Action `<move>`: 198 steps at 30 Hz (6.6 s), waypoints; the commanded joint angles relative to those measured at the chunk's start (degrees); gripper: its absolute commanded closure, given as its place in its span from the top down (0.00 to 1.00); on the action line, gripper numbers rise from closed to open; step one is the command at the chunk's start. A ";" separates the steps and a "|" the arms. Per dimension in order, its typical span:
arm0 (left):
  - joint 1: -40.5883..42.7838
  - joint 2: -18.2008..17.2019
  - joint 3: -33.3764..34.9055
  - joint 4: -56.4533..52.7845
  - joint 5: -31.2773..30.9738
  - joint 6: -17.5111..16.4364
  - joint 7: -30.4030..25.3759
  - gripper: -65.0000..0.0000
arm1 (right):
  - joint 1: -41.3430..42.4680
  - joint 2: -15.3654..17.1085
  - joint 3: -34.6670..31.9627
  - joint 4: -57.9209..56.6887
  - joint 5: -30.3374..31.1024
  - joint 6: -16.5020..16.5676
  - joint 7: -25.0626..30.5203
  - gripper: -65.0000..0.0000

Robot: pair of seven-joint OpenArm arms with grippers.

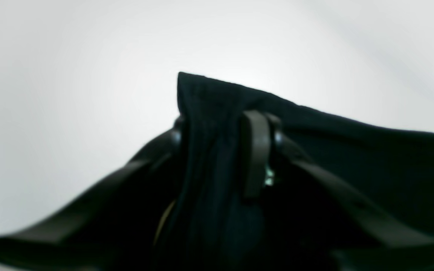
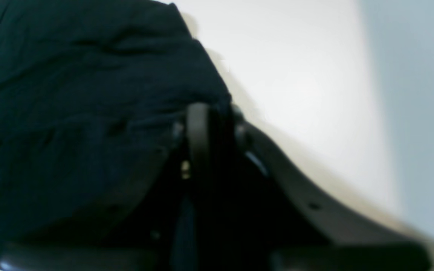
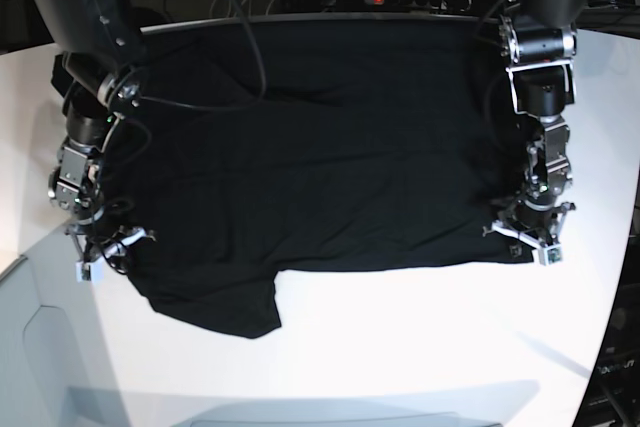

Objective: Fold the T-shirt properly
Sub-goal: 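Reach both grippers to the shirt's middle side edges and grasp, then fold the grasped middle section toward the collar edge with both grippers, then release the fold and move the right gripper toward the sleeve corner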

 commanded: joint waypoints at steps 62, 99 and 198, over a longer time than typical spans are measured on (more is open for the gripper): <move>38.14 4.25 -18.71 49.57 -17.34 -0.29 2.16 0.00 | -36.91 -7.48 0.39 60.25 20.50 4.34 -4.40 0.00; 48.61 4.69 -19.51 52.74 -20.41 -0.29 1.72 0.64 | -43.32 -11.09 2.24 65.88 20.67 4.34 -4.40 0.50; 39.46 4.43 -24.25 58.28 -19.80 -0.29 13.15 0.00 | -22.49 -11.96 -6.29 38.89 -0.87 4.34 -9.68 0.29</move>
